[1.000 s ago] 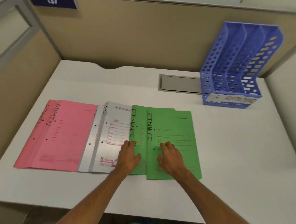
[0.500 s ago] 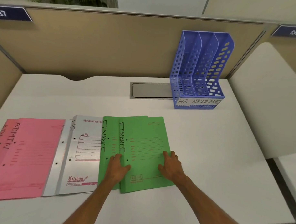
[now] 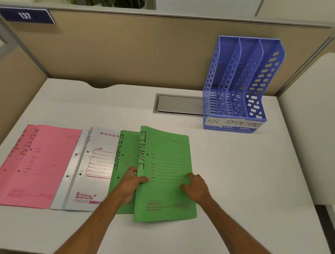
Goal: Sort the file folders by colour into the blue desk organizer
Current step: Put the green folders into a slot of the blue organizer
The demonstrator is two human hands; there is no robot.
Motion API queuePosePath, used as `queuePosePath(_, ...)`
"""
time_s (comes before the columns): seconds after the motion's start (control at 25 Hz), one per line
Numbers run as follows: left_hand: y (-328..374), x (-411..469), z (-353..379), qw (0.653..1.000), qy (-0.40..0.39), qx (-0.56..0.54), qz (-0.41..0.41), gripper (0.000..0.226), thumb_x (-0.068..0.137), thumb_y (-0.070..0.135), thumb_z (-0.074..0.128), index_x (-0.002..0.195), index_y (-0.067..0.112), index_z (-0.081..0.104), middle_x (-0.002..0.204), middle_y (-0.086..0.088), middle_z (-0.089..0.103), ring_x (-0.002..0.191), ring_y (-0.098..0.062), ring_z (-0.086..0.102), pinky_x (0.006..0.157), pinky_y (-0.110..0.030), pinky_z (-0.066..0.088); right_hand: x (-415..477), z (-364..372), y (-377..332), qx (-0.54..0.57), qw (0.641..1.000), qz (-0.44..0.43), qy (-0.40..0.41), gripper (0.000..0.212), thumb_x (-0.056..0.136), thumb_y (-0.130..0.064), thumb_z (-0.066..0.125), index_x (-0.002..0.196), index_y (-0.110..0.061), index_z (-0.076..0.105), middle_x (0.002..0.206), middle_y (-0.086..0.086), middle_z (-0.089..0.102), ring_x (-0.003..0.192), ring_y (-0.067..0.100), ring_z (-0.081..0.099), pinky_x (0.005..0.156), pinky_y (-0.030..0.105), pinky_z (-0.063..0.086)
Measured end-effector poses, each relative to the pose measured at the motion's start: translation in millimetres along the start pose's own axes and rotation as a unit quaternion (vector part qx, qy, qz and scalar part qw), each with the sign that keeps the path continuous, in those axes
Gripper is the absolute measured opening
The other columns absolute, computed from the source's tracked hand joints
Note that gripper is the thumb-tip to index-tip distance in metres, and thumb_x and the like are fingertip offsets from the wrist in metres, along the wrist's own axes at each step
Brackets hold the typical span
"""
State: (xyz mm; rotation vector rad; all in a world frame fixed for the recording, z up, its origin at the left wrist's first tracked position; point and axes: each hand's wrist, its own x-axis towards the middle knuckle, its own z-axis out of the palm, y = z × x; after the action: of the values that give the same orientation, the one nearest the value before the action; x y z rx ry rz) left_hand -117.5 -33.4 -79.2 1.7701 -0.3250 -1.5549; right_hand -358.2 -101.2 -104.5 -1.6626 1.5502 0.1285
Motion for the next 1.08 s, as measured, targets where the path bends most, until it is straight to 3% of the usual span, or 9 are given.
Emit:
queuePosePath(0.2, 27, -32, 32, 0.997, -0.034, -0.051, 0.047, 0.043, 0.086, -0.007, 0.063, 0.119, 0.012, 0.044, 0.109, -0.021, 0.07, 0.093, -0.036, 0.072, 0.078, -0.049, 0.059, -10, -34, -12, 0.123, 0.991, -0.048, -0.004, 0.054, 0.09, -0.032, 0.067, 0.139, -0.016, 0.051, 0.13, 0.007, 0.053, 0.102, 0.016, 0.055, 0.075, 0.019, 0.045)
queuePosePath(0.24, 34, -40, 40, 0.996, -0.04, -0.047, 0.061, 0.042, 0.086, -0.006, 0.063, 0.119, 0.014, 0.044, 0.109, -0.02, 0.07, 0.094, -0.036, 0.072, 0.08, -0.05, 0.059, -15, -42, -19, 0.165, 0.985, -0.056, -0.003, 0.055, 0.089, -0.034, 0.067, 0.139, -0.018, 0.052, 0.132, 0.005, 0.054, 0.106, 0.016, 0.056, 0.079, 0.02, 0.047)
queuePosePath(0.36, 58, -69, 67, 0.991, -0.05, -0.029, 0.122, 0.041, 0.087, 0.0, 0.066, 0.117, 0.018, 0.044, 0.106, -0.014, 0.072, 0.095, -0.033, 0.072, 0.085, -0.052, 0.057, -34, -70, -41, 0.288, 0.954, -0.08, -0.009, 0.059, 0.086, -0.045, 0.069, 0.138, -0.024, 0.053, 0.132, 0.001, 0.057, 0.116, 0.018, 0.059, 0.097, 0.041, 0.052)
queuePosePath(0.52, 87, -107, 104, 0.973, -0.078, 0.012, 0.215, 0.039, 0.089, 0.004, 0.064, 0.116, 0.021, 0.04, 0.106, -0.005, 0.073, 0.096, -0.029, 0.072, 0.08, -0.046, 0.06, -60, -112, -61, 0.416, 0.901, -0.119, -0.043, 0.067, 0.078, -0.055, 0.072, 0.136, -0.028, 0.054, 0.122, -0.001, 0.067, 0.11, 0.013, 0.065, 0.09, 0.046, 0.057)
queuePosePath(0.68, 105, -129, 135, 0.939, -0.131, 0.118, 0.296, 0.056, 0.092, 0.009, 0.063, 0.132, 0.037, 0.034, 0.119, 0.01, 0.068, 0.111, -0.011, 0.064, 0.091, -0.038, 0.056, -82, -147, -70, 0.473, 0.861, -0.185, -0.016, 0.042, 0.078, -0.045, 0.079, 0.117, -0.035, 0.068, 0.113, -0.004, 0.073, 0.104, 0.014, 0.07, 0.081, 0.04, 0.061)
queuePosePath(0.76, 115, -135, 145, 0.917, -0.177, 0.142, 0.327, 0.067, 0.09, 0.012, 0.066, 0.138, 0.045, 0.035, 0.13, 0.016, 0.059, 0.122, -0.004, 0.055, 0.094, -0.033, 0.053, -94, -162, -67, 0.478, 0.853, -0.209, 0.018, 0.046, 0.079, -0.041, 0.08, 0.122, -0.032, 0.066, 0.115, -0.004, 0.072, 0.106, 0.016, 0.07, 0.079, 0.038, 0.061)
queuePosePath(0.92, 137, -138, 170, 0.882, -0.279, 0.126, 0.358, 0.066, 0.084, 0.009, 0.071, 0.138, 0.034, 0.043, 0.141, 0.007, 0.052, 0.133, -0.012, 0.048, 0.101, -0.039, 0.049, -116, -196, -47, 0.46, 0.848, -0.244, 0.097, 0.05, 0.082, -0.037, 0.078, 0.128, -0.025, 0.062, 0.121, -0.002, 0.069, 0.115, 0.019, 0.065, 0.091, 0.045, 0.057)
queuePosePath(1.08, 153, -137, 216, 0.862, -0.303, 0.137, 0.382, 0.077, 0.078, -0.002, 0.074, 0.137, 0.034, 0.04, 0.135, 0.002, 0.06, 0.13, -0.015, 0.052, 0.094, -0.039, 0.053, -128, -236, -21, 0.452, 0.839, -0.257, 0.162, 0.057, 0.078, -0.03, 0.082, 0.128, -0.018, 0.06, 0.124, 0.003, 0.068, 0.118, 0.023, 0.064, 0.099, 0.054, 0.051)
